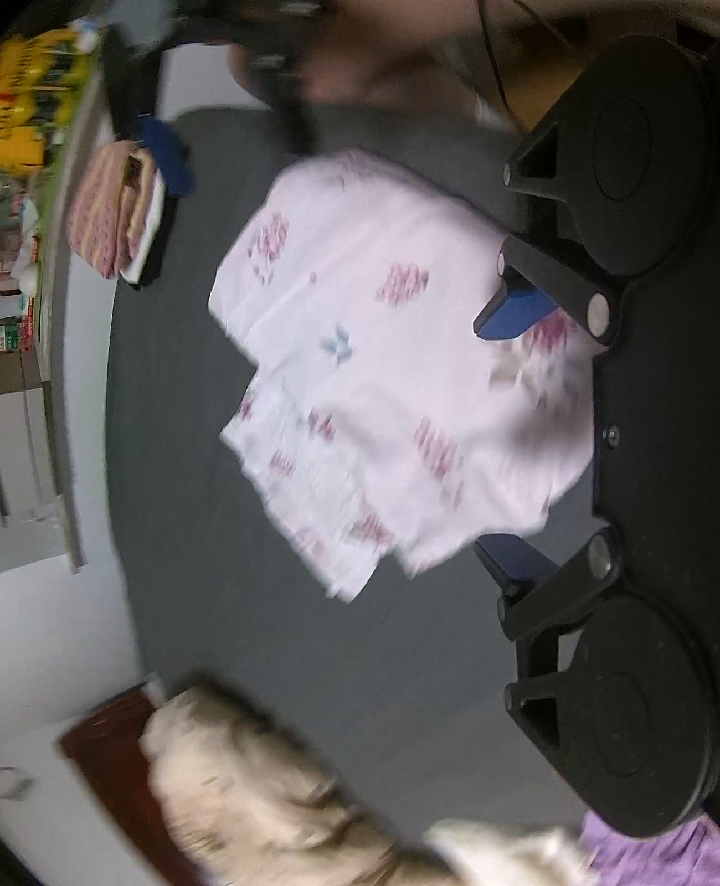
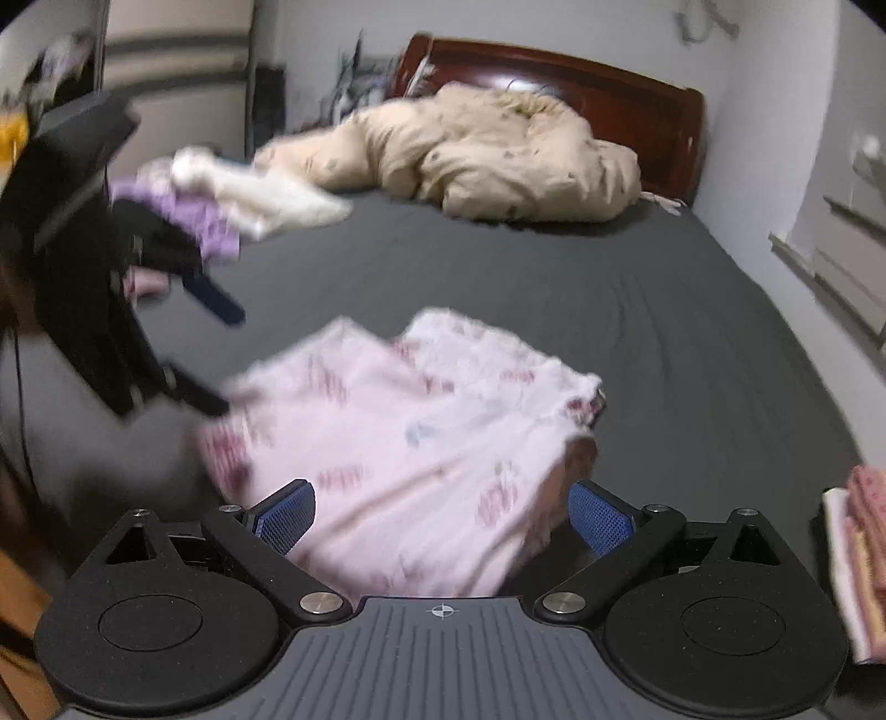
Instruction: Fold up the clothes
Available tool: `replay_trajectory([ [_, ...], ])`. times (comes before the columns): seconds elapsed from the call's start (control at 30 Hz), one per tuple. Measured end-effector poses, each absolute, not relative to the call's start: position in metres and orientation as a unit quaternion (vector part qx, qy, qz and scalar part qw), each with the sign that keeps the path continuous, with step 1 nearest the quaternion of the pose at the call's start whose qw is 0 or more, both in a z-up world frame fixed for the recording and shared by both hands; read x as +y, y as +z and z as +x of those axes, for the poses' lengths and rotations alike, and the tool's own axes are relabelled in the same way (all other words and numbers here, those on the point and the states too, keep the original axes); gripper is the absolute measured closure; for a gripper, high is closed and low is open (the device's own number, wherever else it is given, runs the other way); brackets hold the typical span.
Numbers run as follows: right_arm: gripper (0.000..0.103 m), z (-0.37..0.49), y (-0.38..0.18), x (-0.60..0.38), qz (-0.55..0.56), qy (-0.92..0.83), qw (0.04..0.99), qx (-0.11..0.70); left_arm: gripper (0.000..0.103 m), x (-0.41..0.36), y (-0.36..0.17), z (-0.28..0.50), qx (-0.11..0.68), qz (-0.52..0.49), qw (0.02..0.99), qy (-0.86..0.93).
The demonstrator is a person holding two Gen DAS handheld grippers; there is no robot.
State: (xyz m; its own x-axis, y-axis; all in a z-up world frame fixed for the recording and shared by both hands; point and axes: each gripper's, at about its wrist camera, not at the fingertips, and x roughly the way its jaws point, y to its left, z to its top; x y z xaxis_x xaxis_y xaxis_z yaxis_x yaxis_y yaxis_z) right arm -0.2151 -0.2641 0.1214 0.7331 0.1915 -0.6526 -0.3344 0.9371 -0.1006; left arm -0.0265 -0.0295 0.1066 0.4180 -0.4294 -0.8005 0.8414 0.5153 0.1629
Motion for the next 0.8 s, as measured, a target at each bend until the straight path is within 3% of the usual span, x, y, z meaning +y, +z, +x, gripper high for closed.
replay_trajectory([
  [0.33,0.007,-0.177,0.093,-0.335,0.122,0.131,0.895,0.409,0.025,0.013,0.081,-0.013,0.441,0.153,0.808,-0.361],
  [0.47,0.029,-0.164,0.084,-0.345,0.172,0.139,0.875,0.43,0.025,0.022,0.077,0.002,0.459,0.094,0.814,-0.343],
  [0.63,0.032,-0.162,0.068,-0.357,0.241,0.147,0.851,0.442,0.026,0.026,0.06,0.009,0.488,0.046,0.803,-0.338],
  [0.67,0.037,-0.161,0.064,-0.362,0.266,0.149,0.844,0.442,0.027,0.027,0.057,0.009,0.491,0.034,0.801,-0.342],
  [0.7,0.051,-0.16,0.06,-0.367,0.291,0.15,0.836,0.441,0.034,0.029,0.055,0.009,0.493,0.019,0.8,-0.342],
  [0.8,0.063,-0.155,0.048,-0.38,0.357,0.143,0.81,0.443,0.056,0.034,0.049,0.012,0.503,-0.027,0.794,-0.342],
])
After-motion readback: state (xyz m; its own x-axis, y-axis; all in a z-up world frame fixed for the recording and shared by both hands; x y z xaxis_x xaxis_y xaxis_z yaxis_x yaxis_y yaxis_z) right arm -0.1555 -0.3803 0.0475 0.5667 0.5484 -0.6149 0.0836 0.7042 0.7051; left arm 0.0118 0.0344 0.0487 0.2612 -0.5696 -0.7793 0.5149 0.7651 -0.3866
